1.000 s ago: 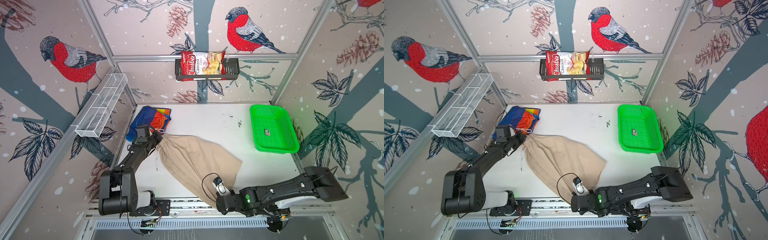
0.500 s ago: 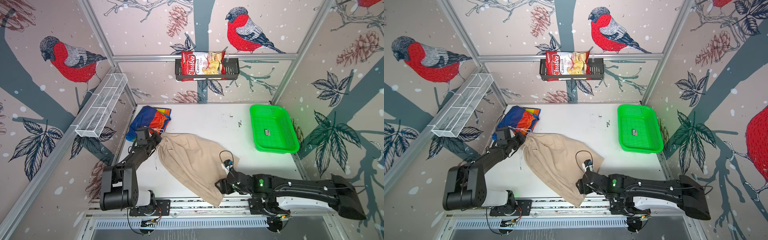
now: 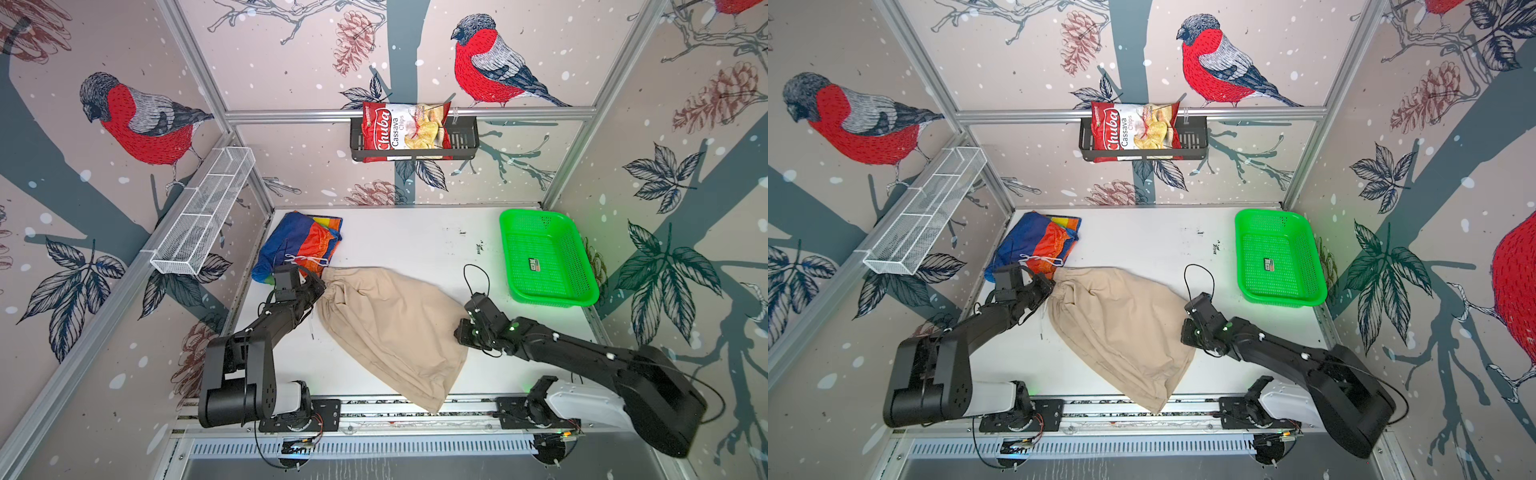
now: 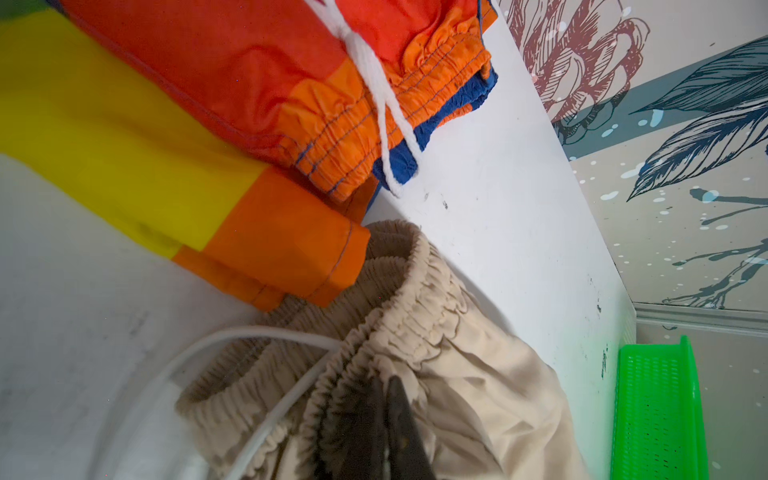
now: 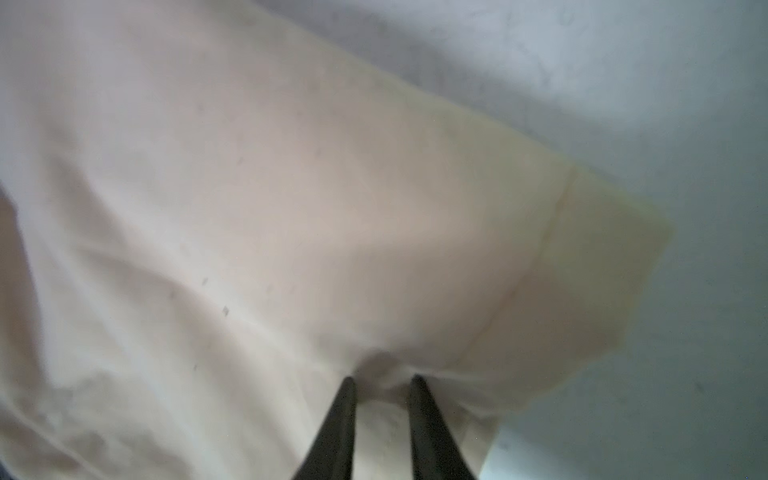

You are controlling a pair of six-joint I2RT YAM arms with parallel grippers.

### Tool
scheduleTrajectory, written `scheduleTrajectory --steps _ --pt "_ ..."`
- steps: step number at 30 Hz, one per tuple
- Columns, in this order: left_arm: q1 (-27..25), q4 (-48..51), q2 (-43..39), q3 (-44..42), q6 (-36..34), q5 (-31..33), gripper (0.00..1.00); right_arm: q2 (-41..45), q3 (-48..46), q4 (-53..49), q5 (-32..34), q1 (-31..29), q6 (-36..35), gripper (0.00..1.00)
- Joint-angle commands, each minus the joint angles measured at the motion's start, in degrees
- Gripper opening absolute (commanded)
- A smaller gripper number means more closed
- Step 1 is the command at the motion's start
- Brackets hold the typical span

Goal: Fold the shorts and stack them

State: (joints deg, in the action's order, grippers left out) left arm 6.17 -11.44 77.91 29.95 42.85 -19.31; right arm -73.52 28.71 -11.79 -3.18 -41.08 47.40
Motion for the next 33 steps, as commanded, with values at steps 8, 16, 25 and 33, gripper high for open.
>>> scheduleTrajectory --steps 8,16,25,33 --pt "-2.1 -4.2 3.3 1.7 0.2 -1.2 0.00 -26.3 19.9 6.5 -3.7 17.3 -14.0 0.00" --pt "-6.1 -2.9 6.5 7.9 0.2 0.4 0.00 -35.4 42.6 -2.3 1.7 22.2 -19.7 0.14" --pt "-6.1 -3.0 6.8 7.8 0.8 0.2 0.00 -16.0 33.8 -13.7 6.3 21.9 -17.9 0.60" --pt "-6.1 -2.1 6.3 7.5 0.0 0.6 0.00 -5.8 15.2 -9.9 -3.8 21.0 -13.3 0.56"
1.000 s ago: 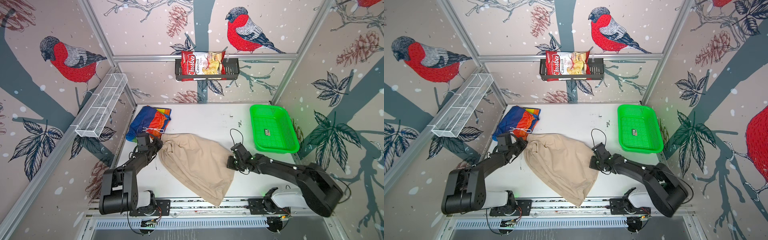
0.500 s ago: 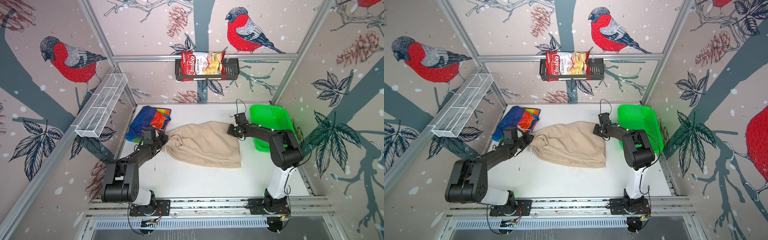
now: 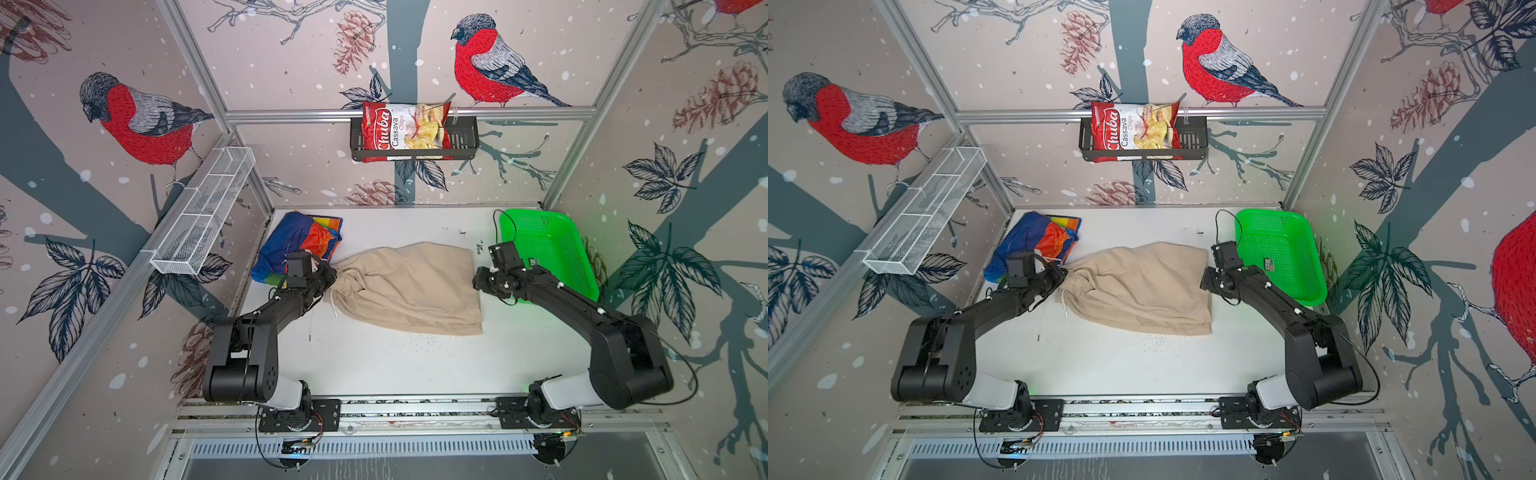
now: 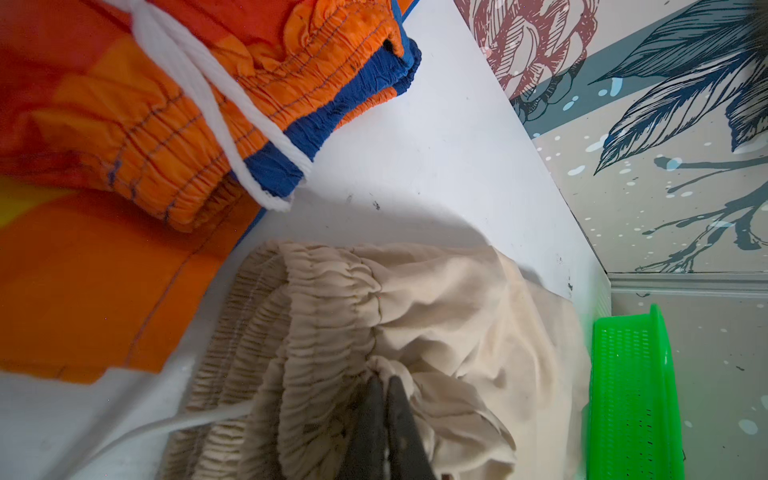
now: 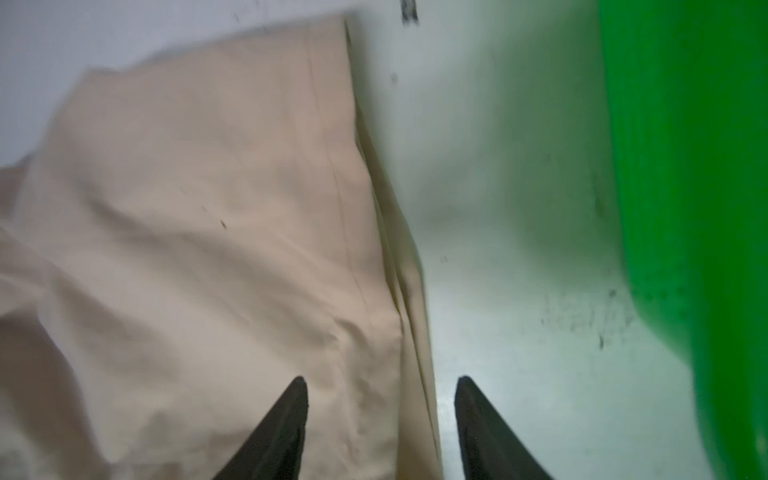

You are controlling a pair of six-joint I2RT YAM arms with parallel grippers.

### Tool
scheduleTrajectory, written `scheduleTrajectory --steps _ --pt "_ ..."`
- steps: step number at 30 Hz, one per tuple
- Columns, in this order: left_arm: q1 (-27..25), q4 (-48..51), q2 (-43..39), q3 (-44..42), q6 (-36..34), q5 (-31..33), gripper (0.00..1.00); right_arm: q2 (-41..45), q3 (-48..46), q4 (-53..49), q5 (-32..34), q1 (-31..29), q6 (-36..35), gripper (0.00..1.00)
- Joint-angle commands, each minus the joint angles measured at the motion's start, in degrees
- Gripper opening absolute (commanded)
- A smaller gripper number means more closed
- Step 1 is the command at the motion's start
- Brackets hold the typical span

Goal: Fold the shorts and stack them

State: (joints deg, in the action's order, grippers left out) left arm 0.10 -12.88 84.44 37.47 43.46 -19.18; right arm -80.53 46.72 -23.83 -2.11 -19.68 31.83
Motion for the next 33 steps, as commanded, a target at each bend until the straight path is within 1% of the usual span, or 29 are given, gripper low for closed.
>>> scheduleTrajectory --steps 1,3,5,7,8,10,12,14,17,19,22,24,26,29,32,33 --pt "-0.1 -0.6 -0.2 0.0 -0.6 0.4 0.00 1.3 -4.0 3.5 -6.5 -0.5 2.6 0.55" --pt "0.0 -0.6 -0.1 -0.1 -0.6 0.5 0.00 1.0 -5.5 5.8 -9.5 -1.0 3.3 0.52" --pt "0.0 -0.6 0.0 0.0 -0.5 0.5 0.00 0.4 -6.2 7.3 -11.2 -1.6 4.0 0.47" --pt "0.0 -0.8 0.2 0.0 -0.2 0.5 0.00 0.1 -6.3 7.9 -12.1 -2.8 4.3 0.38" --pt "-0.1 -1.0 0.3 0.0 -0.1 0.3 0.00 0.1 -6.3 8.2 -12.6 -3.2 4.4 0.32" --pt "-0.1 -1.0 0.7 0.4 0.3 -0.1 0.00 0.4 -6.0 8.3 -13.3 -3.5 4.6 0.02" --pt "-0.1 -1.3 1.0 0.9 0.8 -0.9 0.00 1.8 -5.0 7.5 -13.1 -3.3 4.1 0.00" --pt "-0.1 -0.9 0.9 1.9 1.2 -1.7 0.00 4.5 -2.6 4.8 -11.2 -2.3 3.2 0.00" --pt "0.0 0.7 -0.7 3.6 1.5 -2.3 0.00 11.7 1.3 -1.0 -6.7 0.2 1.8 0.00" --pt "0.5 3.2 -2.9 4.6 1.1 -1.4 0.00 17.5 2.7 -4.6 -4.0 2.5 1.7 0.00" --pt "2.2 4.3 -6.2 3.7 1.7 -0.9 0.00 25.0 1.8 -7.7 -1.3 4.2 2.4 0.00" --pt "3.1 4.5 -8.2 2.5 2.2 -0.9 0.00 27.9 -0.2 -9.0 -1.6 4.3 3.8 0.00" --pt "3.4 4.4 -10.1 0.5 2.5 -0.5 0.00 29.8 -3.4 -9.8 -3.9 4.1 5.5 0.00" --pt "3.8 4.0 -12.1 -2.8 2.2 0.5 0.00 31.9 -12.0 -8.4 -7.6 3.1 8.8 0.00" --pt "4.2 4.0 -12.8 -5.8 1.9 0.9 0.00 32.7 -20.1 -6.2 -8.8 2.2 11.3 0.00" --pt "4.3 4.0 -12.6 -6.6 1.8 0.9 0.00 32.7 -21.8 -5.8 -8.7 2.1 11.7 0.06"
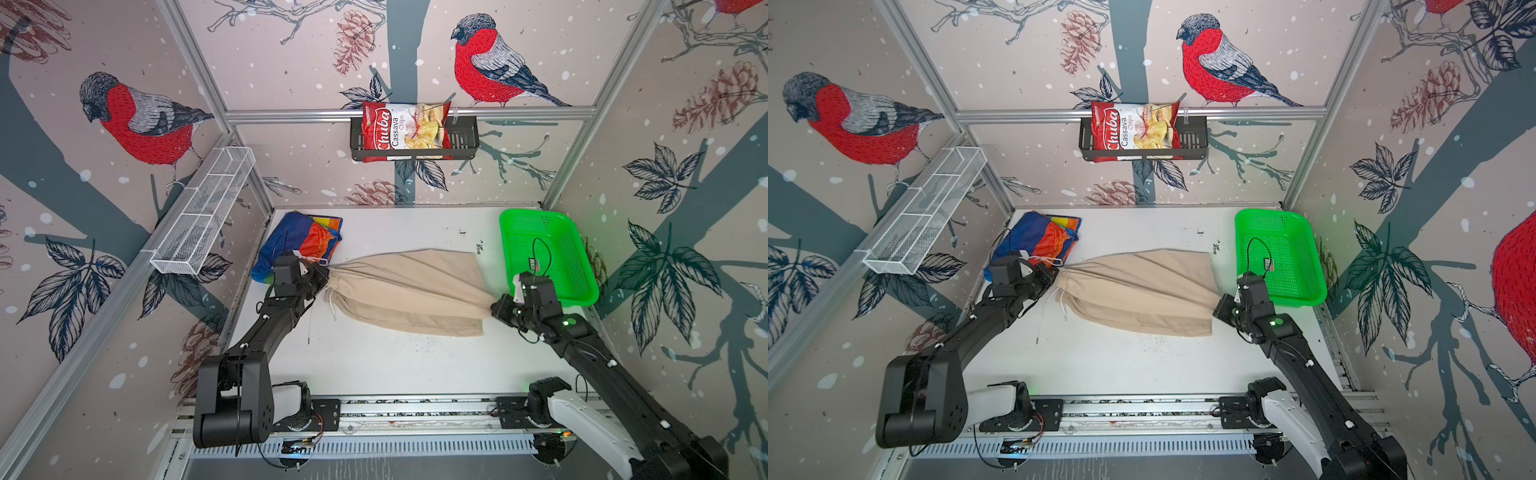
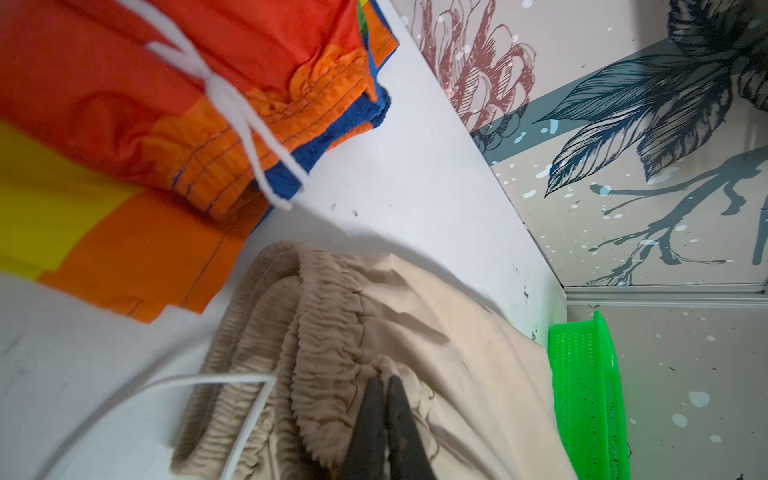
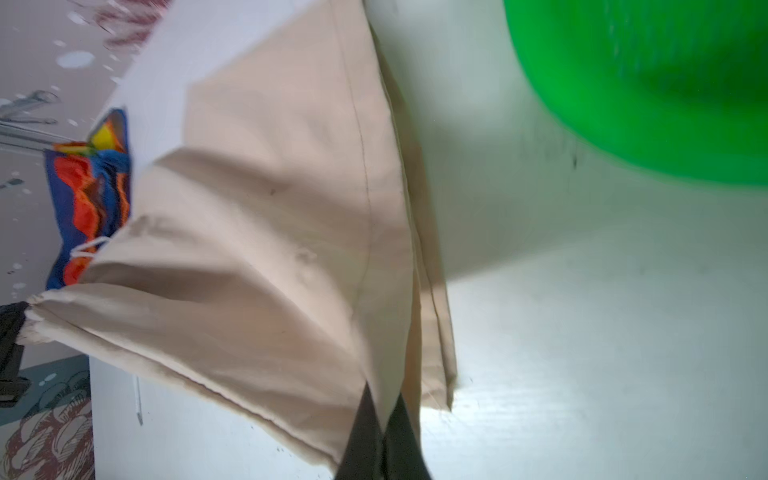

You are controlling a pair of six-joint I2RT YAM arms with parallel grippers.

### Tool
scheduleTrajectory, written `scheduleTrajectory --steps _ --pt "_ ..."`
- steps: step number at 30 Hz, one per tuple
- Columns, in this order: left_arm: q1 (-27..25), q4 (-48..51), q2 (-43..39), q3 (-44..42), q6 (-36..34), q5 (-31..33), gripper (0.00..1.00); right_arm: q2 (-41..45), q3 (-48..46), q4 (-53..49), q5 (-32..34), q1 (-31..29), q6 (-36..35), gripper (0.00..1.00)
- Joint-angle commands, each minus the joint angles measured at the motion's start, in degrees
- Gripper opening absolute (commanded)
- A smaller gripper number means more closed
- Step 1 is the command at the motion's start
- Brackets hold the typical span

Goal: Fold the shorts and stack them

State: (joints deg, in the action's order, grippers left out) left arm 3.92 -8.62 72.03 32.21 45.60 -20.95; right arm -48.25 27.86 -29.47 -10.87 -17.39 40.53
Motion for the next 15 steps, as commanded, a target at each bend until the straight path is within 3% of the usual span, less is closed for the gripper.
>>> scheduleTrajectory --steps 1,3,4,7,10,13,15 --pt "0.4 0.0 0.1 -2.1 -0.4 2.9 0.00 0.3 -4.2 0.1 0.2 -0.2 3.2 0.16" --pt "0.4 -0.2 0.7 -3.6 -0.3 2.9 0.02 -0.1 -5.4 0.6 0.8 -0.1 3.2 0.30" --pt "0.4 -0.2 0.9 -4.4 0.0 2.9 0.10 -0.3 -5.5 0.4 1.3 -0.1 3.2 0.40" --pt "0.4 0.0 0.4 -6.5 1.0 3.1 0.39 -1.1 -3.9 -1.1 3.0 -0.2 2.2 0.51" --pt "0.4 3.2 -2.4 -7.2 1.9 5.4 0.49 -1.6 -0.4 -2.9 5.5 -0.2 0.7 0.56" --pt "0.4 7.9 -8.2 -6.5 3.1 8.4 0.49 -2.5 5.1 -4.4 8.5 -0.2 -1.0 0.55" --pt "0.0 10.1 -13.1 -5.3 3.7 9.7 0.37 -3.6 8.4 -4.1 9.5 -0.8 -1.9 0.49"
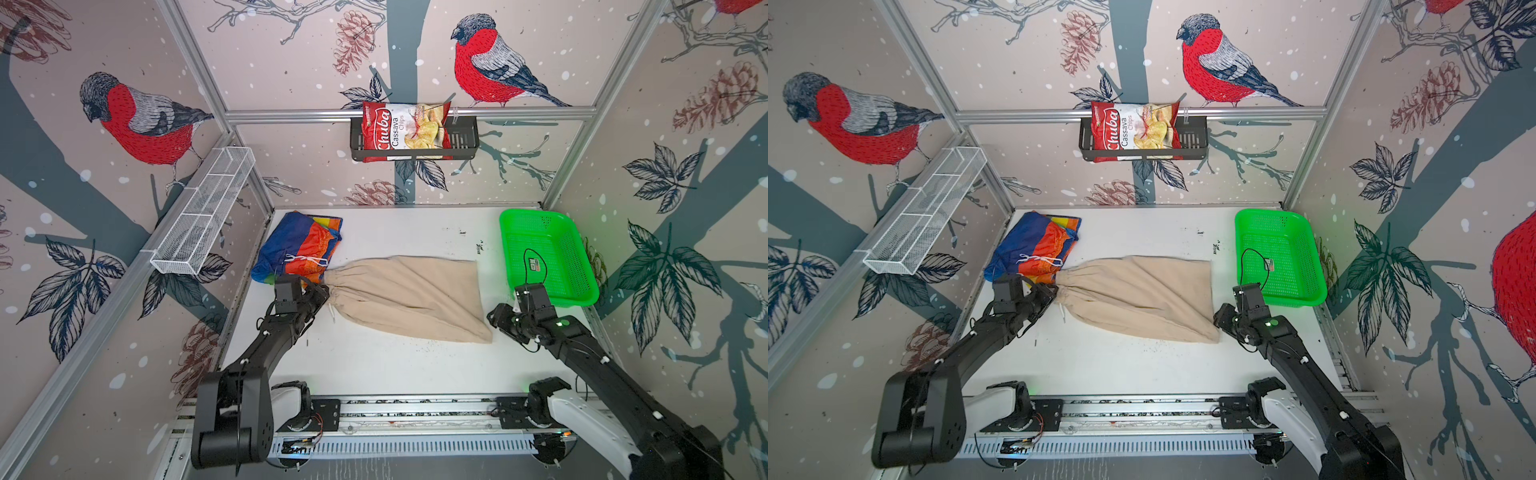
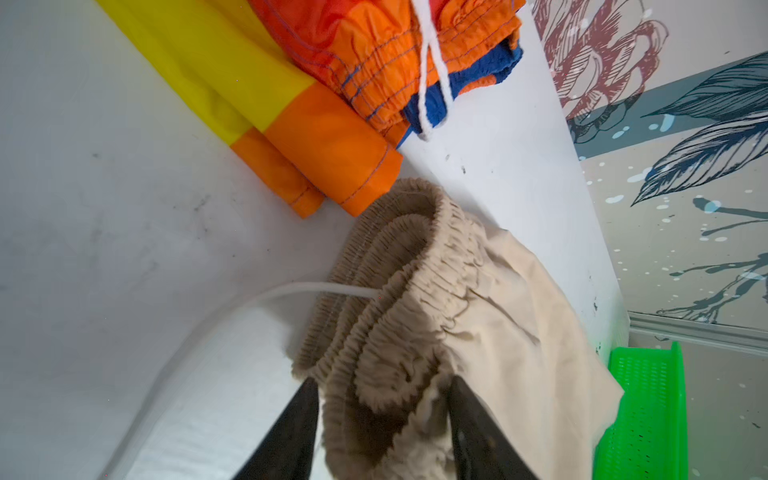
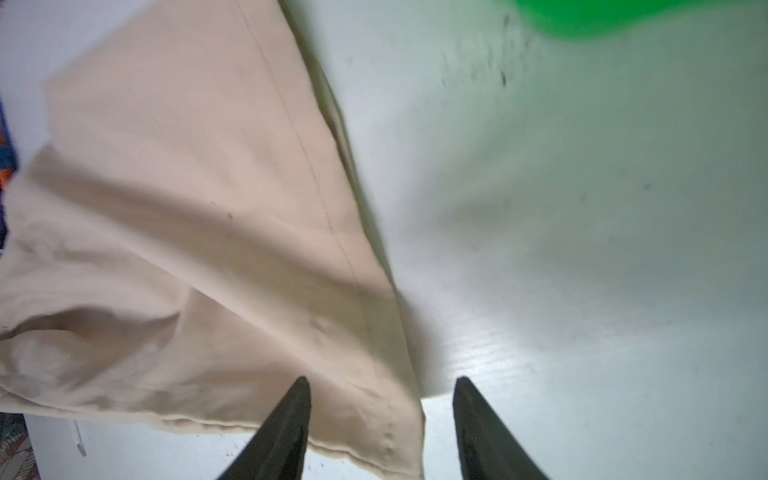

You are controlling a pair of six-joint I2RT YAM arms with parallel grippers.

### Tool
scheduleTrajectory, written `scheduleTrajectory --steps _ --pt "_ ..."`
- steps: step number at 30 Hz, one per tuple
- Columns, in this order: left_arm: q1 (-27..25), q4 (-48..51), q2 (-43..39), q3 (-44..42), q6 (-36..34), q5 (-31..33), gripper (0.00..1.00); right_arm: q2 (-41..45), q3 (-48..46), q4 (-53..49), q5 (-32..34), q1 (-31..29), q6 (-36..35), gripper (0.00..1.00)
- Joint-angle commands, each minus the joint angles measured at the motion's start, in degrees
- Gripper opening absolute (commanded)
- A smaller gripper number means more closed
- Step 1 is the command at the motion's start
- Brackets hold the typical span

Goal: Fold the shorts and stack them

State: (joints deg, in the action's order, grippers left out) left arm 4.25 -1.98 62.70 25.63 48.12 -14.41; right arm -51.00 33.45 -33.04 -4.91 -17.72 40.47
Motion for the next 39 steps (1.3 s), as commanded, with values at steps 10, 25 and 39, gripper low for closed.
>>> scheduleTrajectory --steps 10,25,39 --pt "-18.7 2.4 -2.4 12.4 1.1 13.7 0.11 -19.9 12.0 12.2 7.8 -19.5 1.0 0.00" --pt "-21.7 -3.4 6.0 1.5 2.4 13.9 0.00 -29.7 -0.2 24.9 3.3 -29.9 9.4 0.00" --pt "-20.4 0.8 8.2 -3.1 0.9 21.2 0.00 -24.8 -8.6 19.4 8.7 -24.4 11.1 0.00"
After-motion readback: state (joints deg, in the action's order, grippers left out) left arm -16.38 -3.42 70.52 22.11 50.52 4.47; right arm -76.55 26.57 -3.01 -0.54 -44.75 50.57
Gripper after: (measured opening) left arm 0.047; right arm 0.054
